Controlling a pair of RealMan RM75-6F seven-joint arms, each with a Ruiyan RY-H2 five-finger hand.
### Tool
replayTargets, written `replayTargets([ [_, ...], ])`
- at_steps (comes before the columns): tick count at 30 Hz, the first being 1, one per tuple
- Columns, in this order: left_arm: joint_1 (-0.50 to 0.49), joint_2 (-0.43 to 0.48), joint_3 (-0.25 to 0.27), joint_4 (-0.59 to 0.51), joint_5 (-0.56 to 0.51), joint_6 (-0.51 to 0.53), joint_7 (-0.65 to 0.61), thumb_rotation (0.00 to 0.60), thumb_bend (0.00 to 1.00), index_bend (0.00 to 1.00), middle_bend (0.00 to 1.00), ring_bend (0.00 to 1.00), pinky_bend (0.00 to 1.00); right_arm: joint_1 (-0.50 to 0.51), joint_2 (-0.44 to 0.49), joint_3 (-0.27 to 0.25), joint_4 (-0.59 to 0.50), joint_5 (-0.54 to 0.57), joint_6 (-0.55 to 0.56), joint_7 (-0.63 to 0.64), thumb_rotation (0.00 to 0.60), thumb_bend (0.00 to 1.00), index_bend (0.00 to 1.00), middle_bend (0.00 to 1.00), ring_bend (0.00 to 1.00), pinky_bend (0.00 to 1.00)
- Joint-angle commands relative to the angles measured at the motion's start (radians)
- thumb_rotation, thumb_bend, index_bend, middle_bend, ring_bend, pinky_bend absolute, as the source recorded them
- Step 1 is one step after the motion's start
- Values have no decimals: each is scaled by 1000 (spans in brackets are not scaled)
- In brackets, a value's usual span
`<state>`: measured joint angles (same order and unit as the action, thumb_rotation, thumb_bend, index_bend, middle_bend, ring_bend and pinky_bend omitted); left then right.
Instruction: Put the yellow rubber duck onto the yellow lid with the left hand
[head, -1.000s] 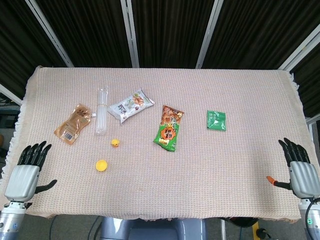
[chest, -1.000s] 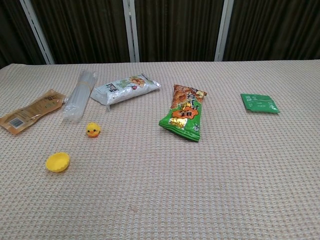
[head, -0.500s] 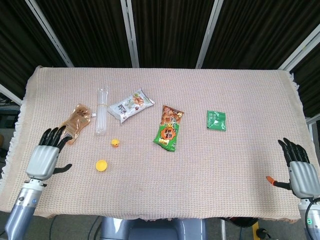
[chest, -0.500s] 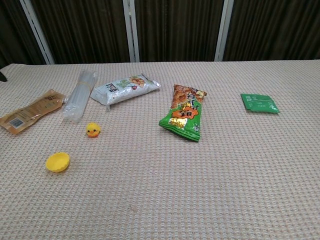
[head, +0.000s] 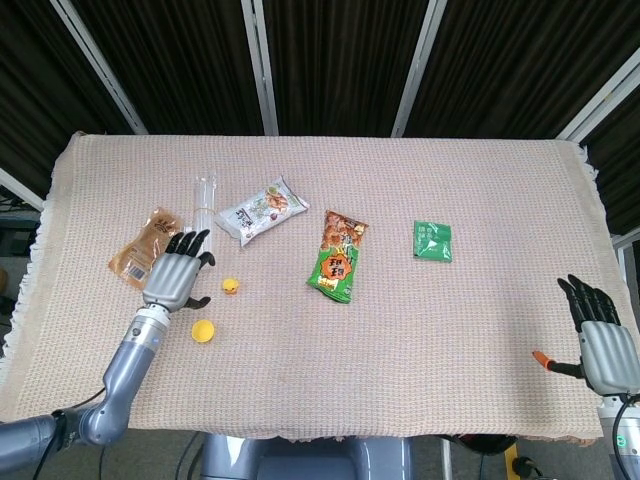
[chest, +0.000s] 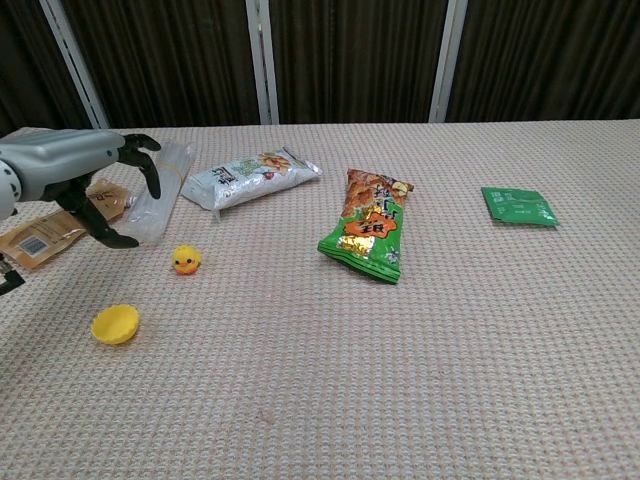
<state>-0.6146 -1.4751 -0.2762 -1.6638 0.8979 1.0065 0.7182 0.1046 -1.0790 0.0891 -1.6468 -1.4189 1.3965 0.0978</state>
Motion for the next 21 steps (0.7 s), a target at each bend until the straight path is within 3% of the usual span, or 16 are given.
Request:
replayTargets([
  [1,-40,-31,5,26,-50,-8,48,600,177,346,0,0,0,0,1,0,0,0,-1,2,600,16,0,0,0,0],
  [9,-111,-93,26,98,-165,-1,130,600,219,380,0,0,0,-1,3,4,-4,5,0,12,600,16,0,0,0,0],
  [21,-168,-160,57,196,-215,-9,141,600,219,363,0,0,0,1,5,6,-7,10,-4,19,600,16,0,0,0,0],
])
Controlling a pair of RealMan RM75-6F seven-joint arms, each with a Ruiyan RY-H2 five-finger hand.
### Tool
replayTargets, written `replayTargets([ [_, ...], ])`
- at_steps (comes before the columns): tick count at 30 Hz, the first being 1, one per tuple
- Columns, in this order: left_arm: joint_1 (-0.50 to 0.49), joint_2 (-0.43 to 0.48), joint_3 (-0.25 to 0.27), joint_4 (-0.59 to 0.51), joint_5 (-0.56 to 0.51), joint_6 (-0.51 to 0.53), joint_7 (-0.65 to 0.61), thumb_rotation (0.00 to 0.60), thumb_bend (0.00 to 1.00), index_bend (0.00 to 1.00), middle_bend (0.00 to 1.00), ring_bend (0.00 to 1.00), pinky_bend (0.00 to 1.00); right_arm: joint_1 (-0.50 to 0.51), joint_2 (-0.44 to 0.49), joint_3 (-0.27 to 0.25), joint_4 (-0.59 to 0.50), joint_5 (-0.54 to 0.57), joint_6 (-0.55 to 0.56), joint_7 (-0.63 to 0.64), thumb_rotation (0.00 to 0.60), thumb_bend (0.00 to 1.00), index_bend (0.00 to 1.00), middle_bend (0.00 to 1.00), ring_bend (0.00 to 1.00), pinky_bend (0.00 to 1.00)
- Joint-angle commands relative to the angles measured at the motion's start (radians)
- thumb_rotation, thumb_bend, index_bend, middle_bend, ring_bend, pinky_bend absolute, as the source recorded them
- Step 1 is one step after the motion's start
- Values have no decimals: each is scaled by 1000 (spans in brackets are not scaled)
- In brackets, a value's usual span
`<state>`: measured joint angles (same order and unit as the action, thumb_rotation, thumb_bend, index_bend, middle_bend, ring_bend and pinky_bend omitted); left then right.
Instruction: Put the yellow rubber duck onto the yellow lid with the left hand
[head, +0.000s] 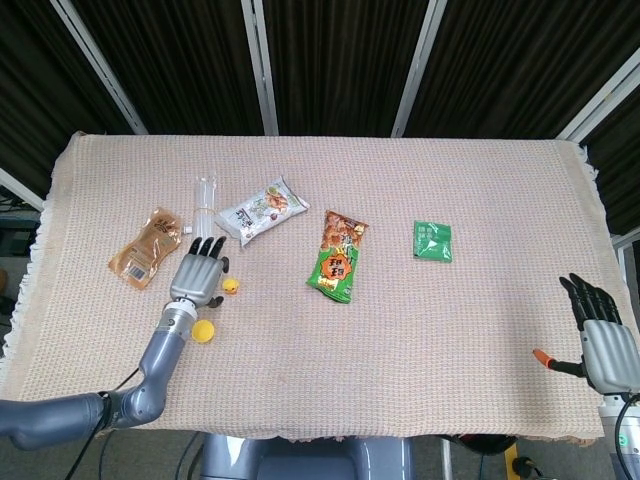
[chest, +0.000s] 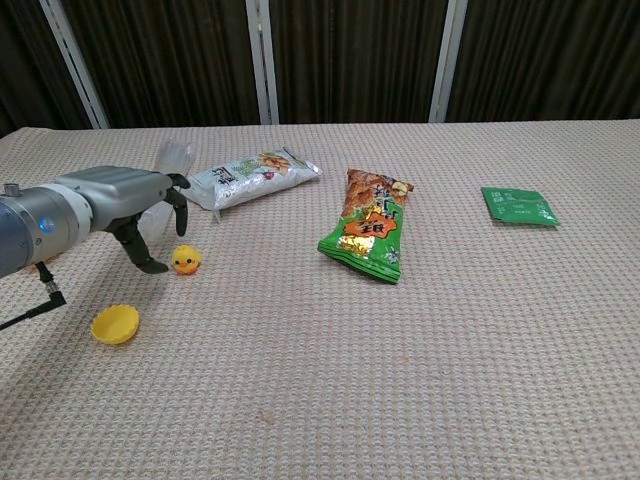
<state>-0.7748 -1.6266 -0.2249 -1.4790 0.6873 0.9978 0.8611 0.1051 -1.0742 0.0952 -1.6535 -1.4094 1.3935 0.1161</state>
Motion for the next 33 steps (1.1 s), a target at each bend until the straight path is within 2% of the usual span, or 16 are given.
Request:
replayTargets([
  [1,-12,-14,8,19,-6,0,-3,600,218,361,0,0,0,0,0,0,0,1,-1,2,600,16,0,0,0,0],
  [7,-30,-35,15,51,-20,-8,-10,600,225,371,0,0,0,-1,1,1,-3,1,1,4,600,16,0,0,0,0],
  [11,-40,-48,22,72,-31,-10,-14,600,281,393,0,0,0,-1,2,3,-3,4,1,8,600,16,0,0,0,0],
  [18,-49,-58,35,93,-46,-14,-20,600,322,414,0,0,0,-2,1,4,0,0,7,14,600,16,0,0,0,0],
  [22,-50,-62,41,98,-48,-13,-29,600,376,461,0,0,0,-3,1,5,1,0,9,17,600,16,0,0,0,0],
  [29,-44,-43,44,71,-18,-3,-70,600,410,473,0,0,0,-3,0,6,2,-1,10,18,600,16,0,0,0,0],
  [33,-32,-8,37,12,17,17,-110,600,410,471,0,0,0,-3,0,6,4,0,10,17,600,16,0,0,0,0],
])
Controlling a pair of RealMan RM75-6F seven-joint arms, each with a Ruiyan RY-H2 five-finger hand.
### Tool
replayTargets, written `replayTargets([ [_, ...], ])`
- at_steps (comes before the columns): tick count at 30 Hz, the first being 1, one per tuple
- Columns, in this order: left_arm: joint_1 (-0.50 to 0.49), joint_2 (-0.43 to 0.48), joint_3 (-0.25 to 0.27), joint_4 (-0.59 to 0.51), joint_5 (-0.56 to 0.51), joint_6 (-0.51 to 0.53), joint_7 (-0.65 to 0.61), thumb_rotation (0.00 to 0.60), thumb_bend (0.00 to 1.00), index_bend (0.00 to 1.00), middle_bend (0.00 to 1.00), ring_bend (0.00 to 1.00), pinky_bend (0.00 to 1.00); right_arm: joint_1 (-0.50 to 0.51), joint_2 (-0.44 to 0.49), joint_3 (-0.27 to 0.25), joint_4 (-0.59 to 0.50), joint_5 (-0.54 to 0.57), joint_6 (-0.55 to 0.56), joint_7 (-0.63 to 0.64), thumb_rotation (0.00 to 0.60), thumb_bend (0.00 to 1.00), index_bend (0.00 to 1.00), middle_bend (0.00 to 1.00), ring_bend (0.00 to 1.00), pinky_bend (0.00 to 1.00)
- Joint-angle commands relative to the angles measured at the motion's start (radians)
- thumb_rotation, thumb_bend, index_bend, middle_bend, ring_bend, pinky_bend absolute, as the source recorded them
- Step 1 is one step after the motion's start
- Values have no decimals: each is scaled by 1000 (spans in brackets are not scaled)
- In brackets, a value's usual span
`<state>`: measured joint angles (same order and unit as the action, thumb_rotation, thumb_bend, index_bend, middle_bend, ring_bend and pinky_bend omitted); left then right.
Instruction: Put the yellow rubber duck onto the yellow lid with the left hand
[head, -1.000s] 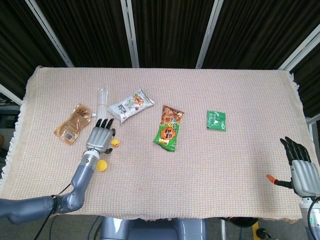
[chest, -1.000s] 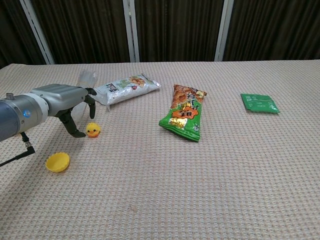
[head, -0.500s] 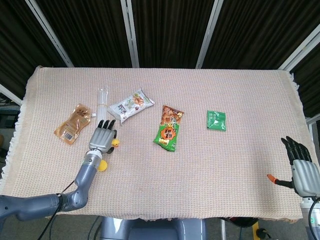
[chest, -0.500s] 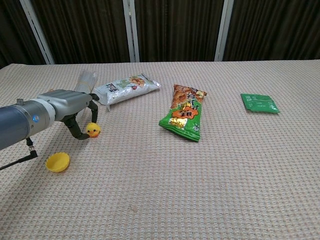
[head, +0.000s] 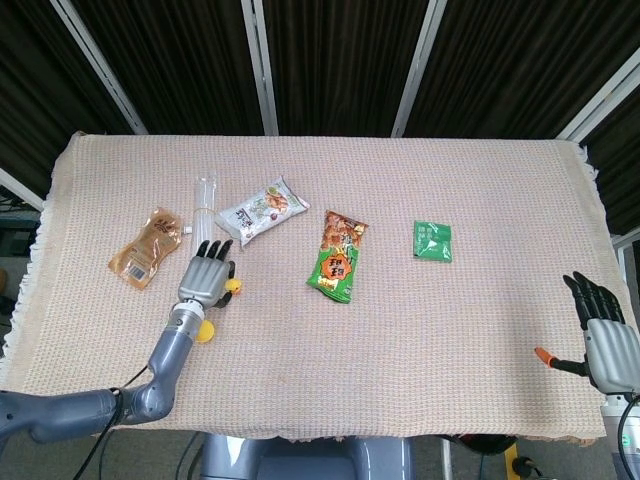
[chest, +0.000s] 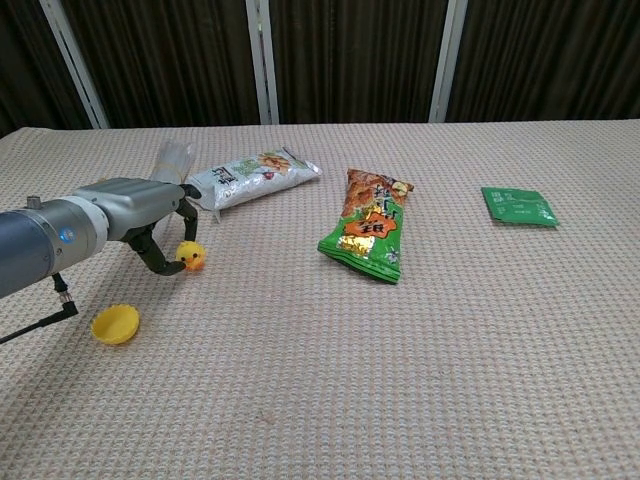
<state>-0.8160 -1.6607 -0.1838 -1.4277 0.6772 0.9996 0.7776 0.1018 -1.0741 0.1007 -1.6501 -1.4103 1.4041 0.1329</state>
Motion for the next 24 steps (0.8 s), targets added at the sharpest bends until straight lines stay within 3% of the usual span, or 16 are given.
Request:
replayTargets([
  [1,13,39,-6,-58,41,21,-35,600,411,471,0,0,0,0,0,0,1,1,-1,-1,600,16,0,0,0,0],
  [7,50,152,28,-211,136,54,-72,600,411,470,0,0,0,0,-1,1,0,-1,2,-6,600,16,0,0,0,0],
  [14,116,298,115,-374,249,73,-123,600,410,470,0,0,0,-1,-2,0,-3,-1,3,-13,600,17,0,0,0,0],
  [24,174,383,210,-429,377,70,-184,600,410,472,0,0,0,0,-5,0,-5,2,3,-23,600,16,0,0,0,0],
])
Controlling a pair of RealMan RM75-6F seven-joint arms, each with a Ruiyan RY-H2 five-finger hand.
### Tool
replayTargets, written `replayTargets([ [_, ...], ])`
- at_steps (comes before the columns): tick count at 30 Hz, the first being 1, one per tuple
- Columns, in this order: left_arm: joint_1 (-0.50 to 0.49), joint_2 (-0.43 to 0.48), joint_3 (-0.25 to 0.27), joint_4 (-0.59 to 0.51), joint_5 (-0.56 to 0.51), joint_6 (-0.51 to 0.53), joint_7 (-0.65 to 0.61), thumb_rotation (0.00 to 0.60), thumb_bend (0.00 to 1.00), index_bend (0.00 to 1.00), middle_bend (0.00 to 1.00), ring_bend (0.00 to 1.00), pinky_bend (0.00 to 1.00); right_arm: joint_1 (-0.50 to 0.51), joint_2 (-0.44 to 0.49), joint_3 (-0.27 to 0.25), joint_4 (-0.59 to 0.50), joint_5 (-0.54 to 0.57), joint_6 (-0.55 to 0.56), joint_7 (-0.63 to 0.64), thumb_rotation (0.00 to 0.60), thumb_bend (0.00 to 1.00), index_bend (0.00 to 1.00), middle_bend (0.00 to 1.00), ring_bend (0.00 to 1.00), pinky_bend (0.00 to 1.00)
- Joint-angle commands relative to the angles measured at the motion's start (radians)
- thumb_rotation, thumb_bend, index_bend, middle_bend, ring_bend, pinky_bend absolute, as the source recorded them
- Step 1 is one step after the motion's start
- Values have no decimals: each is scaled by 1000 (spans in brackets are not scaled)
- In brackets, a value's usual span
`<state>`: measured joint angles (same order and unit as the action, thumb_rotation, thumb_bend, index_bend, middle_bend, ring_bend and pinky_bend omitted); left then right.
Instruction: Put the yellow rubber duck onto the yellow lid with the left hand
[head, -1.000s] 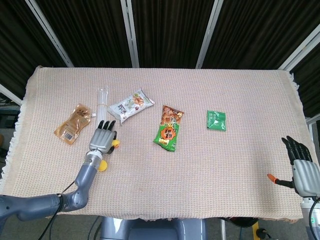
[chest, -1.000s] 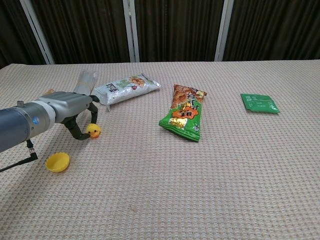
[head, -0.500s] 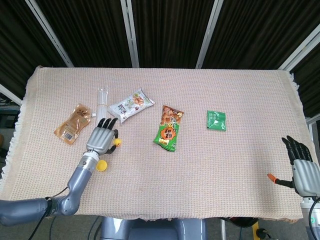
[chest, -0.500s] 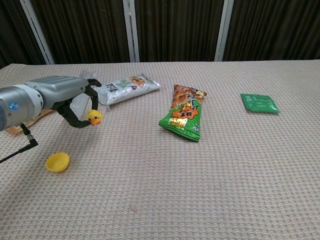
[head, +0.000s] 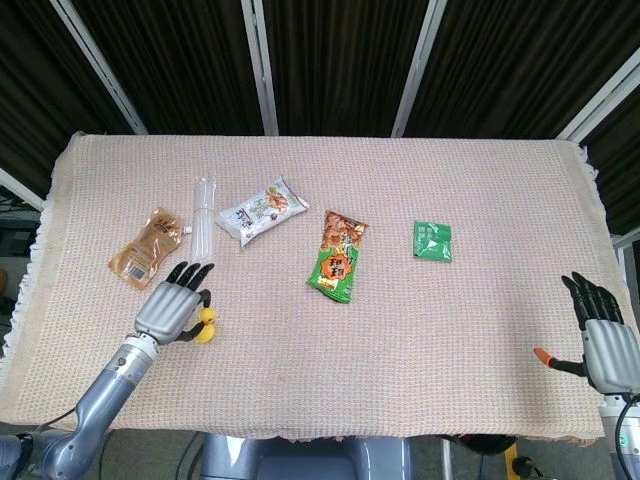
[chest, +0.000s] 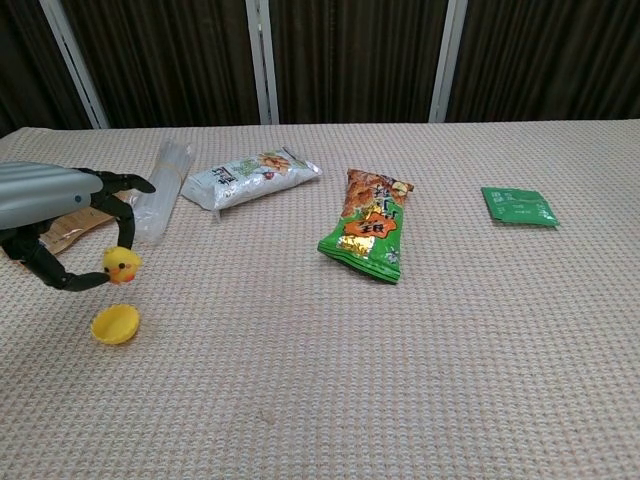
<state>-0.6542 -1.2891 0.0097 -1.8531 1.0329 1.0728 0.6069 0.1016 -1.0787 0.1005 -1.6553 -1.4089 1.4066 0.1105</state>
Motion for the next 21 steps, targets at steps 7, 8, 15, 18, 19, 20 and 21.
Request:
replayTargets([
  [7,30,-26,36,49,27,-19,-41,600,411,471,0,0,0,-1,0,1,-1,3,1,-2,600,16,0,0,0,0],
  [8,31,-31,38,57,26,-21,-38,600,410,471,0,0,0,-1,0,1,-1,3,1,-1,600,16,0,0,0,0],
  [15,39,-59,46,99,10,-27,-28,600,411,471,0,0,0,0,0,2,-1,3,-1,1,600,16,0,0,0,0],
  [18,40,-67,48,114,4,-30,-19,600,411,472,0,0,0,0,0,2,-2,2,0,2,600,16,0,0,0,0],
  [19,40,-68,48,116,1,-31,-16,600,411,471,0,0,0,-1,0,2,-2,1,1,1,600,16,0,0,0,0],
  [20,40,-70,48,119,1,-31,-14,600,411,471,0,0,0,-1,0,2,-2,1,2,2,600,16,0,0,0,0],
  [21,41,-70,48,120,0,-30,-12,600,411,471,0,0,0,-1,1,2,-2,0,2,2,600,16,0,0,0,0],
])
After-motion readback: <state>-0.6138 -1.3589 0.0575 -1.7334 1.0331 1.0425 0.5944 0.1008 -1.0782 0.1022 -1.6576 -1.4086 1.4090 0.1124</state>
